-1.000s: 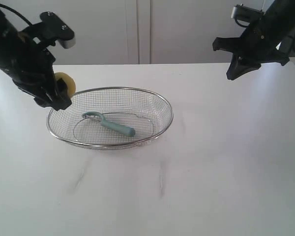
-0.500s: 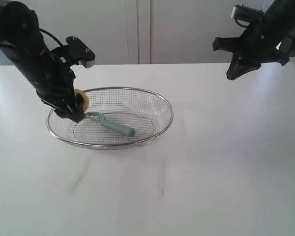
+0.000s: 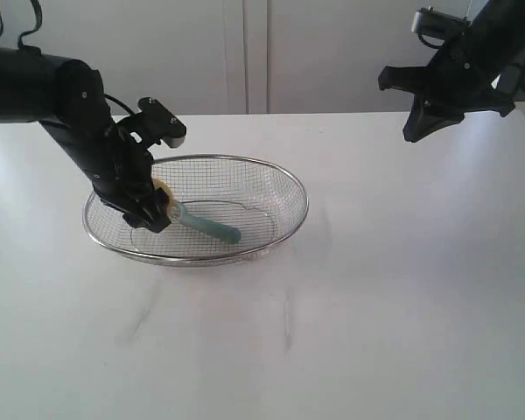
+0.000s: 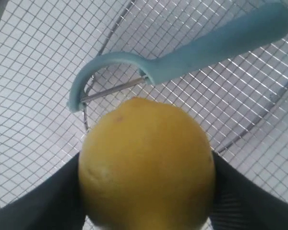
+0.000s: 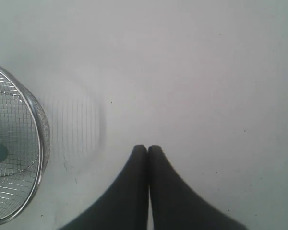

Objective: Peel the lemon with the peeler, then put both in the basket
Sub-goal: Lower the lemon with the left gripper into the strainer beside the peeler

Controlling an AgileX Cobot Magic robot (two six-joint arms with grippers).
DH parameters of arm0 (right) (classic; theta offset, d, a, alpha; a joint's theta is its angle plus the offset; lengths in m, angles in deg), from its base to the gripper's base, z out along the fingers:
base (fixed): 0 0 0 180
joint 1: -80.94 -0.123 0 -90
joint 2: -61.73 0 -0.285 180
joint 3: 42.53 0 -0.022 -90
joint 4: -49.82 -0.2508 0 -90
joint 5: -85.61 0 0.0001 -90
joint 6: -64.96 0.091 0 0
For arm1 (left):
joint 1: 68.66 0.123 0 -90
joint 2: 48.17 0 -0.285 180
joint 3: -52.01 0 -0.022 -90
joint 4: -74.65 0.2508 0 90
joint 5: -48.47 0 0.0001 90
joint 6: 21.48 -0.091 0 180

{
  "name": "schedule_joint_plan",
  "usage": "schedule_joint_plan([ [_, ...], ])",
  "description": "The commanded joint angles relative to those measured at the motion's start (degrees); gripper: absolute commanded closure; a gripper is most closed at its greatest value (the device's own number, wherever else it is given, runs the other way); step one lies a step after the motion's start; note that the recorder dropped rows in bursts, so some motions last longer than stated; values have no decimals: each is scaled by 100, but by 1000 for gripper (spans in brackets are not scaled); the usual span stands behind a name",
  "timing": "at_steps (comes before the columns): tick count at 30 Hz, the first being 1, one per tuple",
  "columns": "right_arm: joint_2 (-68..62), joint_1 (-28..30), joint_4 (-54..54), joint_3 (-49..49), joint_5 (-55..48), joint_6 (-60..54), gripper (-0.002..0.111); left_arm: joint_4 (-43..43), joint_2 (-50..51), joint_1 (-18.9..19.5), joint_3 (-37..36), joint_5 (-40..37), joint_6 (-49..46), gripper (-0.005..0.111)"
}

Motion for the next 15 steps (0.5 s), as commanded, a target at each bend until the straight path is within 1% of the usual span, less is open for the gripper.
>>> schedule_joint_plan([
  [1, 63, 33, -1, -43, 16, 2, 108, -58, 165, -22, 39, 234, 93, 107],
  [7, 63, 33, -1, -43, 16, 2, 108, -204, 314, -22, 39, 459, 93, 107],
  [15, 63, 33, -1, -43, 16, 2, 108, -239, 462, -22, 39, 509, 93, 107],
])
